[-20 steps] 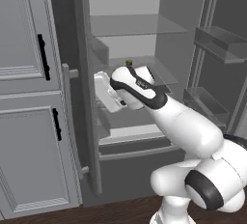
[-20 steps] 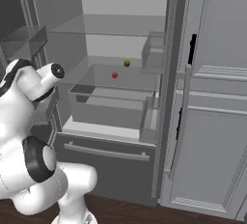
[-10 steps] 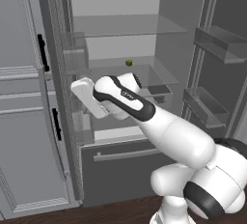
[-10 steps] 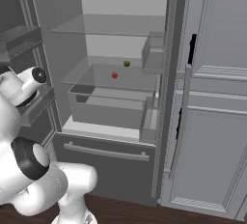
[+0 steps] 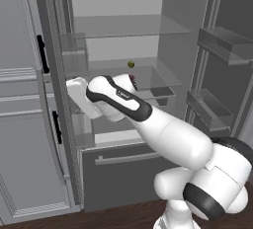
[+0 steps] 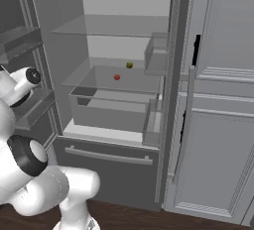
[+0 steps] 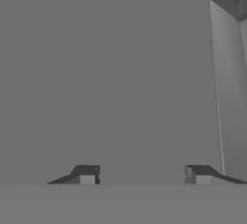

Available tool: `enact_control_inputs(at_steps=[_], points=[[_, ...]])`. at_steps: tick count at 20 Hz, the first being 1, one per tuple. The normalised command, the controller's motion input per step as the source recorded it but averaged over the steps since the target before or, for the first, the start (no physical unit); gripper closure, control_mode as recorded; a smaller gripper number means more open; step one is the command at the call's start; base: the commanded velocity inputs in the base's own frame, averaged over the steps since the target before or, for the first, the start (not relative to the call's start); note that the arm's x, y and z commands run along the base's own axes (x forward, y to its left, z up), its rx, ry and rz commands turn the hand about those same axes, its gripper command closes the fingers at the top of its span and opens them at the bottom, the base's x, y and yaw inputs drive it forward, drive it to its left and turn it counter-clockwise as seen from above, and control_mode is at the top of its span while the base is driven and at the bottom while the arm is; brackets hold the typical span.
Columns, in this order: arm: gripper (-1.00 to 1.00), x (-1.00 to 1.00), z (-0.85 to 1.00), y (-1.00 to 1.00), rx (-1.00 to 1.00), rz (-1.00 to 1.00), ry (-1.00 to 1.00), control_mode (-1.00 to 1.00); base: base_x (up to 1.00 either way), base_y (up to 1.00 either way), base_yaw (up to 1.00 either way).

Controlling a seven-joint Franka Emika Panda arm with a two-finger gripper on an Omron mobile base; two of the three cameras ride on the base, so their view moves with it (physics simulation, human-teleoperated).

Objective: Take the strawberry from the fridge and place it on top of the pancake, located on the dining counter.

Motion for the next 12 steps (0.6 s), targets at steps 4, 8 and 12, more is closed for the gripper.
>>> enact_control_inputs(at_steps=[4,8,12], points=[[-1.0,-0.49,0.0,-0.23,0.0,0.0,-0.03,-1.0,0.0,0.0,0.0],[-1.0,-0.68,0.0,-0.77,-0.01,0.0,-0.06,-1.0,0.0,0.0,0.0],[-1.0,-0.49,0.0,-0.97,-0.06,0.0,0.0,-1.0,0.0,0.0,0.0]])
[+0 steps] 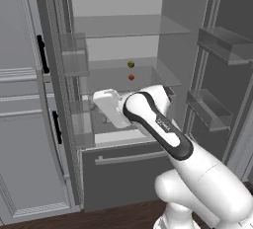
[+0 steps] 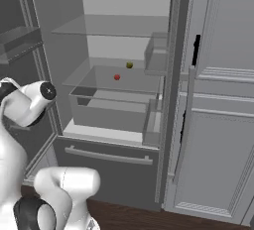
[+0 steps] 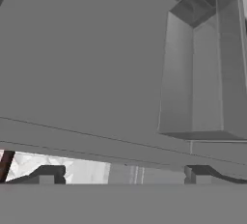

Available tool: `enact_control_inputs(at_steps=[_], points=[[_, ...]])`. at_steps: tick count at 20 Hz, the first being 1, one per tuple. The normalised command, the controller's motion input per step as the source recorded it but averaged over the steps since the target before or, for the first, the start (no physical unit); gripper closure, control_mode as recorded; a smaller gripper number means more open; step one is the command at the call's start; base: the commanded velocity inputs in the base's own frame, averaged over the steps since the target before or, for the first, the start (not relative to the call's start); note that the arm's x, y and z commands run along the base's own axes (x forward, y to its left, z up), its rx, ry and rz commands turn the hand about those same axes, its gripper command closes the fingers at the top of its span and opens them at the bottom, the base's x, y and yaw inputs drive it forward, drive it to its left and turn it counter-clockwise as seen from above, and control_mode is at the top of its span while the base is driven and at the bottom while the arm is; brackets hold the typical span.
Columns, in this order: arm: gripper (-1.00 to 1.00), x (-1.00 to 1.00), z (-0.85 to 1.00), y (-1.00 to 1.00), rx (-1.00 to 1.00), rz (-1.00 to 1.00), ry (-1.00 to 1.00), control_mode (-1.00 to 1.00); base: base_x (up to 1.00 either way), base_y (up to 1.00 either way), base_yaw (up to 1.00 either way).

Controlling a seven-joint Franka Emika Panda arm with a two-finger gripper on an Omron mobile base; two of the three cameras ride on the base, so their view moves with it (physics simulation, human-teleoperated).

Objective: Take the strawberry from the fridge and place it on top of the pancake, located on the dining counter.

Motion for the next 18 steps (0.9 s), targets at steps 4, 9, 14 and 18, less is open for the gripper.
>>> enact_control_inputs(at_steps=[4,9,14,18], points=[[-1.0,-0.33,0.08,-0.96,-0.15,-0.05,0.0,-1.0,0.0,0.0,0.0],[-1.0,-0.17,0.23,-0.95,-0.22,-0.08,0.01,-1.0,0.0,0.0,0.0],[-1.0,-0.22,0.27,-0.88,-0.23,-0.08,0.0,-1.0,0.0,0.0,0.0],[-1.0,-0.34,0.23,-0.78,-0.25,-0.09,0.0,-1.0,0.0,0.0,0.0]])
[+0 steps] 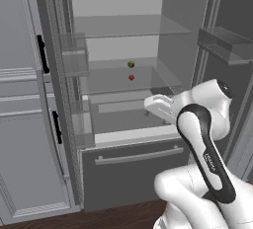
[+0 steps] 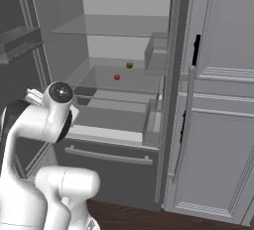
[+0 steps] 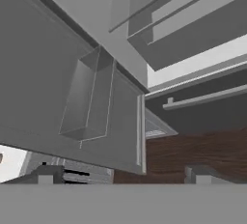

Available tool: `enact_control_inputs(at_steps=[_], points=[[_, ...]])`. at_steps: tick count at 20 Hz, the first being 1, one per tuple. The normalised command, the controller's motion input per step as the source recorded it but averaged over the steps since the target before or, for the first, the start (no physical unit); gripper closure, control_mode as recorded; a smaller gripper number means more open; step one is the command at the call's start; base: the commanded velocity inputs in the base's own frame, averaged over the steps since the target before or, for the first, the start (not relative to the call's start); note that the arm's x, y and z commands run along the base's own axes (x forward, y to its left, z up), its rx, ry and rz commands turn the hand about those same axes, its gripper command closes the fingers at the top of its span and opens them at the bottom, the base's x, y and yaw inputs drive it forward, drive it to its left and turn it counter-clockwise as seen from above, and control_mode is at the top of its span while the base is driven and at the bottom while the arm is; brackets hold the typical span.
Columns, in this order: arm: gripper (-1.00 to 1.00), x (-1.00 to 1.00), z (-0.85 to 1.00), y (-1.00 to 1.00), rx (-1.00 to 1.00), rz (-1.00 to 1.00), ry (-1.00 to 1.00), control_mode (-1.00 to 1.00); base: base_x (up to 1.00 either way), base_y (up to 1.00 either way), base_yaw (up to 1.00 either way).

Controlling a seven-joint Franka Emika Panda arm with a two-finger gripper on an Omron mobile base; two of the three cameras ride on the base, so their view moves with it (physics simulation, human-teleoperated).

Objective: Take the strawberry from the fridge and place it on top of the pancake, located on the dining counter.

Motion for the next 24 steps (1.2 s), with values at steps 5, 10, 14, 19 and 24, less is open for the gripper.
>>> enact_control_inputs(at_steps=[5,10,14,19,24], points=[[-1.0,-0.34,0.14,-0.71,-0.27,-0.05,0.0,-1.0,0.0,0.0,0.0],[-1.0,-0.5,0.05,-0.6,-0.29,0.0,-0.01,-1.0,0.0,0.0,0.0],[-1.0,-0.7,0.05,-0.32,-0.23,-0.01,0.0,-1.0,0.0,0.0,0.0],[-1.0,-0.17,0.0,0.04,-0.06,0.0,0.02,-1.0,0.0,0.0,0.0],[-1.0,-0.06,-0.13,0.0,-0.02,0.0,0.01,-1.0,0.0,0.0,0.0]])
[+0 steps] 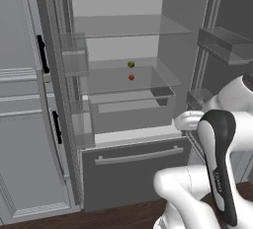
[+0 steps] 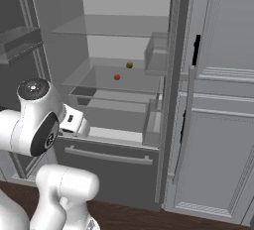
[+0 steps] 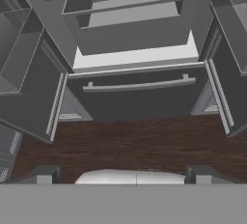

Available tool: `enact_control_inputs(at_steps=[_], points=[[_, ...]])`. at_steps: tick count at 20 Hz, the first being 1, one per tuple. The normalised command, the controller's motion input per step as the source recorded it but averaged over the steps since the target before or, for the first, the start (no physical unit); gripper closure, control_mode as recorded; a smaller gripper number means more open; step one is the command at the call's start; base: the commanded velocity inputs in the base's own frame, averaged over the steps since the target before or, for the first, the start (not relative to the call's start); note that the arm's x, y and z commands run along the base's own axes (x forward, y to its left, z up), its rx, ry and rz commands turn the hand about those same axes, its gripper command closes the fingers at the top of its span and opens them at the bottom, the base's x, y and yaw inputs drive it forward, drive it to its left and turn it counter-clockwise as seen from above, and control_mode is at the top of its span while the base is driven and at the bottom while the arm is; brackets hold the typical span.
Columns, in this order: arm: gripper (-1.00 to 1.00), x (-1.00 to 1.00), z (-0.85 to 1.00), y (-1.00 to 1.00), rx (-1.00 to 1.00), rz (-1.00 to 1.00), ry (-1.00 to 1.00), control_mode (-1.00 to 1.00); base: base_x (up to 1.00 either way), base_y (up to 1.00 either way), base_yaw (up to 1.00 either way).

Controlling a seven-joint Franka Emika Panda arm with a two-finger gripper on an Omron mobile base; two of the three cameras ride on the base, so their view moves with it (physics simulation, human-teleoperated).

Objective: Take the strawberry from the fridge and place it on top of the pancake, located on the dining counter.

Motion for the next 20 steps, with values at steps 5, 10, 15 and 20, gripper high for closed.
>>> enact_control_inputs(at_steps=[5,10,15,20], points=[[-1.0,-0.07,-0.12,0.01,-0.03,0.0,0.0,-1.0,0.0,0.0,0.0],[-1.0,0.0,-0.03,0.02,0.0,0.0,0.0,-1.0,0.0,0.0,0.0],[-1.0,0.0,0.0,0.0,0.0,0.0,0.0,1.0,0.49,0.06,0.0],[-1.0,0.0,0.0,0.0,0.0,0.0,0.0,1.0,0.62,0.23,0.0]])
